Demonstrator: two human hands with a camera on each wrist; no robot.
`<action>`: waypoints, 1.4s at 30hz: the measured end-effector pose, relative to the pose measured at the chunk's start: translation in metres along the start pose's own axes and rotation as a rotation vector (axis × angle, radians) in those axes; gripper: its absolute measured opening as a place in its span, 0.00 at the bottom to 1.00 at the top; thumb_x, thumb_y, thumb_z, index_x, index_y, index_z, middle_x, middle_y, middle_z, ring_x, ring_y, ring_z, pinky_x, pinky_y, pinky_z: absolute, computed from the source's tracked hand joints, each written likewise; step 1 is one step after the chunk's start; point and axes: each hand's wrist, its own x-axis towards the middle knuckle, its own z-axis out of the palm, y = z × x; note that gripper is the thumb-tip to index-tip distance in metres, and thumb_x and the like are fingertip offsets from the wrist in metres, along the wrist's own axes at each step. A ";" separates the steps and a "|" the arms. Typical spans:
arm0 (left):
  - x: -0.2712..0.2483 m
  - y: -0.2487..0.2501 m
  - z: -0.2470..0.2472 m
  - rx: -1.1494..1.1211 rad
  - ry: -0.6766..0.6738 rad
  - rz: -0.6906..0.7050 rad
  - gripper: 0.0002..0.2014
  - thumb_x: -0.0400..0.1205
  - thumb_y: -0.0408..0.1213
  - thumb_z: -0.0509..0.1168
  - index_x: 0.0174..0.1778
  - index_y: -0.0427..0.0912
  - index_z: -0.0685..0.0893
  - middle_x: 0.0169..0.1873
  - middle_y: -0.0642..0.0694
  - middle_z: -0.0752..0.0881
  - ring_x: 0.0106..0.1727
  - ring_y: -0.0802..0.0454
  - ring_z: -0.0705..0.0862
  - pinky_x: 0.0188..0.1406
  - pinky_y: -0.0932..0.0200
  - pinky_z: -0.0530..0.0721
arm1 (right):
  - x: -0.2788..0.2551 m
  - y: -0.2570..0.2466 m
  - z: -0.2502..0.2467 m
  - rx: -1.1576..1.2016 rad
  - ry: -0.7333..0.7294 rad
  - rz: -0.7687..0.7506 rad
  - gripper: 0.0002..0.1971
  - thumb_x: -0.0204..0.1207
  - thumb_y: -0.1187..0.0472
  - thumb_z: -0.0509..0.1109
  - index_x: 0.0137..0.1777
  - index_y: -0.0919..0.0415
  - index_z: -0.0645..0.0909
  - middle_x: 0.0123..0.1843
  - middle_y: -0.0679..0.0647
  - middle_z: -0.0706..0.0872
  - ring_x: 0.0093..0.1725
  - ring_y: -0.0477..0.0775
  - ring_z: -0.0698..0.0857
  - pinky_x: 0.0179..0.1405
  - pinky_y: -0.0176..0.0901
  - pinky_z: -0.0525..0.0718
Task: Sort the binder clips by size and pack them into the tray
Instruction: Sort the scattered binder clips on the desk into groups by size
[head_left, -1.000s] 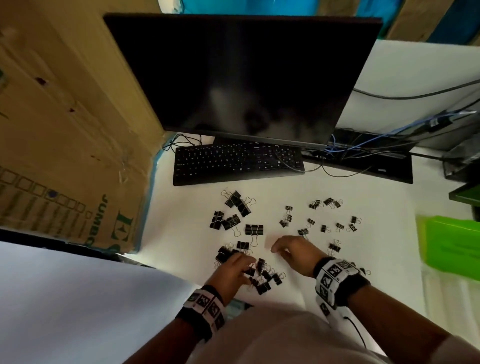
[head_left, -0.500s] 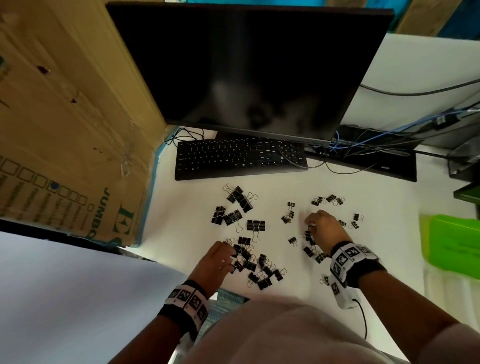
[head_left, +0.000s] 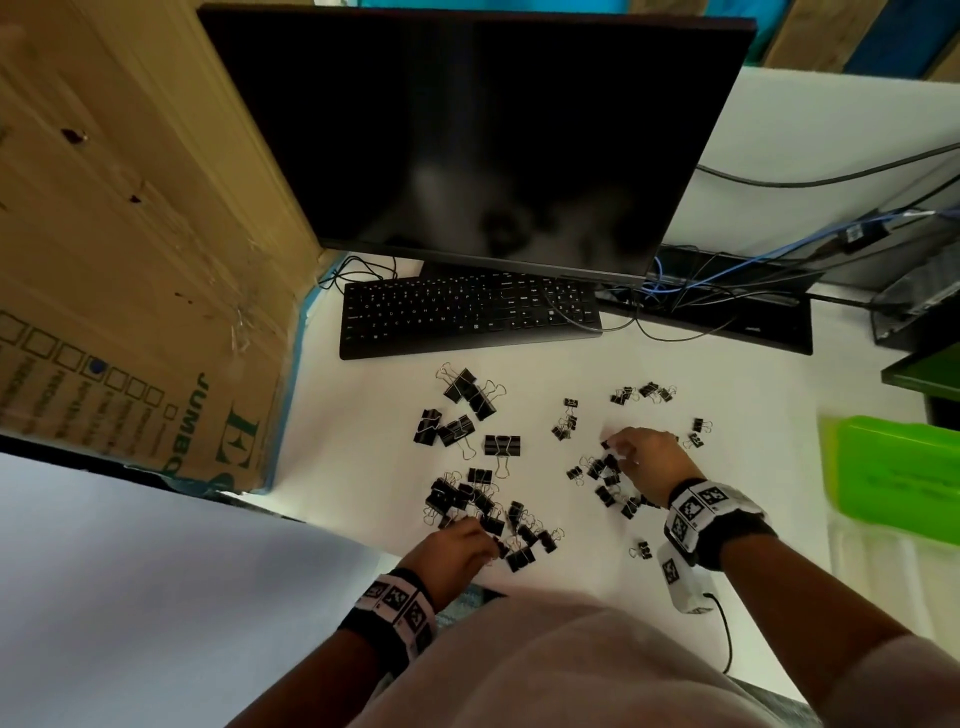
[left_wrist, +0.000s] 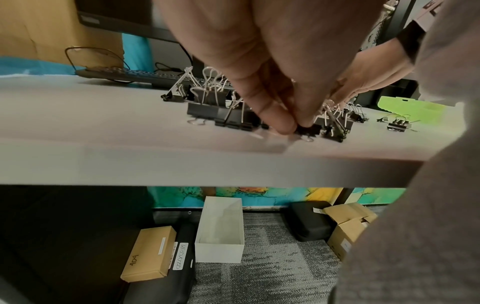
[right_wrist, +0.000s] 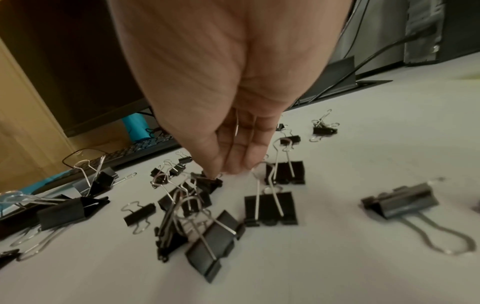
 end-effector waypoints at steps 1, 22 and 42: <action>0.000 0.000 0.000 0.003 0.011 0.000 0.11 0.84 0.37 0.59 0.56 0.43 0.85 0.56 0.47 0.81 0.52 0.50 0.83 0.57 0.57 0.81 | 0.000 0.002 0.000 0.002 0.011 0.003 0.13 0.74 0.71 0.65 0.54 0.59 0.85 0.49 0.57 0.88 0.50 0.57 0.85 0.52 0.44 0.82; -0.011 -0.003 0.004 -0.050 0.105 -0.014 0.11 0.84 0.32 0.58 0.57 0.42 0.84 0.57 0.47 0.82 0.52 0.50 0.83 0.53 0.60 0.81 | -0.008 -0.001 -0.003 -0.034 0.031 -0.027 0.31 0.66 0.82 0.59 0.66 0.56 0.77 0.59 0.54 0.81 0.54 0.52 0.81 0.58 0.43 0.80; -0.010 0.001 -0.005 -0.132 0.195 -0.164 0.05 0.83 0.34 0.60 0.52 0.46 0.76 0.51 0.50 0.78 0.46 0.54 0.81 0.48 0.55 0.83 | -0.007 -0.020 -0.007 -0.266 -0.115 -0.213 0.11 0.74 0.71 0.65 0.47 0.58 0.87 0.47 0.52 0.85 0.45 0.53 0.84 0.46 0.39 0.80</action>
